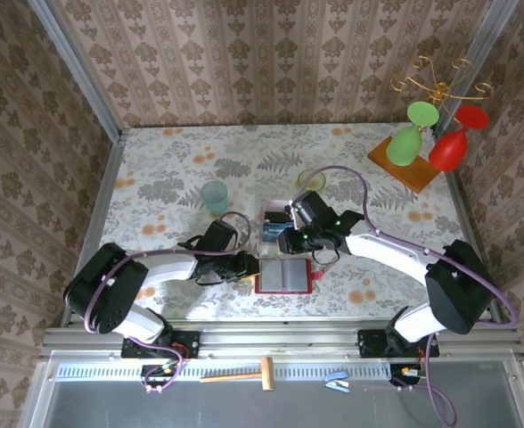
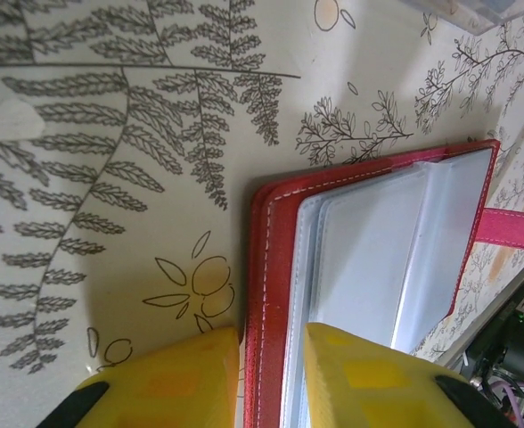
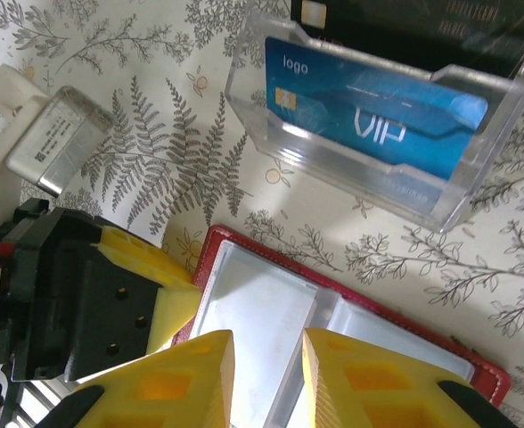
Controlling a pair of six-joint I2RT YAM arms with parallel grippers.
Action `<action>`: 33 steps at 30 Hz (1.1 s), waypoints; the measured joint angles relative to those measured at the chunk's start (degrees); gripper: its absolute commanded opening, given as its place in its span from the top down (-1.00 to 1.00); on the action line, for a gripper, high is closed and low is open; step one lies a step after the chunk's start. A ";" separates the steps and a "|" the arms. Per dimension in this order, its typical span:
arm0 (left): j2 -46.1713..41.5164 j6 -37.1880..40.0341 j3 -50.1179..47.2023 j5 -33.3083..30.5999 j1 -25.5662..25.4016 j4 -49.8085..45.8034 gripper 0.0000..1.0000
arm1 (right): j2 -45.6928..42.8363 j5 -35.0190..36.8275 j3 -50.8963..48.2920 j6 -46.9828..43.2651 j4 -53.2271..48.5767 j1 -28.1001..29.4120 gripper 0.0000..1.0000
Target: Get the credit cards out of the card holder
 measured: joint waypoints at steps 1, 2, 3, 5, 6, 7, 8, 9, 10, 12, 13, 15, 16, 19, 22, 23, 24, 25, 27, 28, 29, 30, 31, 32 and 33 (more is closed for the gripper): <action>-0.02 -0.15 -0.02 -0.04 -0.04 0.04 0.47 | -0.24 0.28 -0.50 0.63 0.22 0.44 0.43; -0.02 -0.20 -0.02 -0.09 -0.07 0.04 0.47 | -0.55 0.42 -1.05 1.16 0.59 0.83 0.43; -0.04 -0.31 -0.02 -0.17 -0.07 0.00 0.47 | -0.83 0.57 -1.44 1.60 0.72 1.18 0.44; -0.44 -0.42 -0.02 -0.50 -0.31 -0.13 0.47 | -1.51 0.76 -2.23 2.64 1.07 1.92 0.45; -0.87 -0.50 -0.02 -0.70 -0.37 -0.33 0.48 | -1.77 0.76 -2.54 3.41 1.14 2.27 0.47; -1.29 -0.52 -0.02 -0.85 -0.39 -0.50 0.49 | -1.95 0.76 -2.78 4.04 1.16 2.51 0.48; -1.84 -0.55 -0.02 -0.94 -0.42 -0.68 0.50 | -2.03 0.74 -2.99 4.92 1.20 2.78 0.48; -2.27 -0.55 -0.02 -1.01 -0.42 -0.74 0.51 | -2.03 0.70 -3.23 6.03 1.38 2.97 0.48; -2.62 -0.55 -0.02 -1.14 -0.42 -0.74 0.53 | -2.03 0.59 -3.56 7.06 1.77 3.15 0.48; -3.02 -0.59 -0.02 -1.31 -0.42 -0.74 0.57 | -2.03 -0.07 -4.76 9.81 3.32 3.39 0.50; -3.04 -0.59 -0.02 -1.31 -0.42 -0.70 0.58 | -2.03 -0.61 -5.55 11.04 4.24 3.43 0.50; -3.04 -0.74 -0.02 -1.31 -0.42 -0.70 0.61 | -2.01 -1.46 -7.58 13.55 6.51 3.67 0.50; -3.04 -0.74 -0.02 -1.31 -0.42 -0.68 0.62 | -2.03 -1.88 -8.57 14.67 7.45 3.87 0.50; -3.04 -0.76 -0.04 -1.29 -0.42 -0.66 0.63 | -1.88 -2.69 -10.29 17.27 8.90 4.33 0.50; -3.04 -0.76 -0.11 -1.29 -0.42 -0.63 0.66 | -1.33 -3.17 -10.45 18.69 9.94 4.42 0.51; -3.04 -0.76 -0.20 -1.29 -0.42 -0.55 0.67 | -1.05 -3.45 -10.45 18.93 10.49 4.42 0.51; -3.04 -0.76 -0.35 -1.27 -0.42 -0.37 0.68 | -0.68 -3.78 -10.45 19.15 10.95 4.42 0.52; -3.04 -0.76 -0.46 -1.27 -0.42 -0.24 0.69 | -0.26 -4.07 -10.43 19.32 11.32 4.46 0.52; -2.99 -0.76 -0.72 -1.16 -0.42 -0.15 0.71 | 1.03 -4.50 -10.29 19.85 11.61 4.61 0.52; -2.97 -0.76 -0.81 -1.09 -0.42 -0.15 0.72 | 1.70 -4.70 -10.21 20.06 11.65 4.70 0.53; -2.91 -0.76 -0.87 -1.05 -0.42 -0.13 0.72 | 2.49 -4.94 -10.16 20.26 11.74 4.79 0.53; -2.84 -0.76 -0.92 -1.03 -0.42 0.00 0.72 | 3.17 -5.11 -10.14 20.48 11.78 4.92 0.53; -2.69 -0.76 -0.94 -0.94 -0.42 0.11 0.73 | 3.69 -5.33 -10.12 20.65 11.93 5.07 0.53; -2.40 -0.76 -0.96 -0.83 -0.42 0.28 0.73 | 4.28 -5.53 -10.10 20.81 12.26 5.25 0.53; -2.08 -0.76 -1.03 -0.68 -0.42 0.63 0.73 | 4.74 -5.66 -10.03 21.03 12.63 5.38 0.53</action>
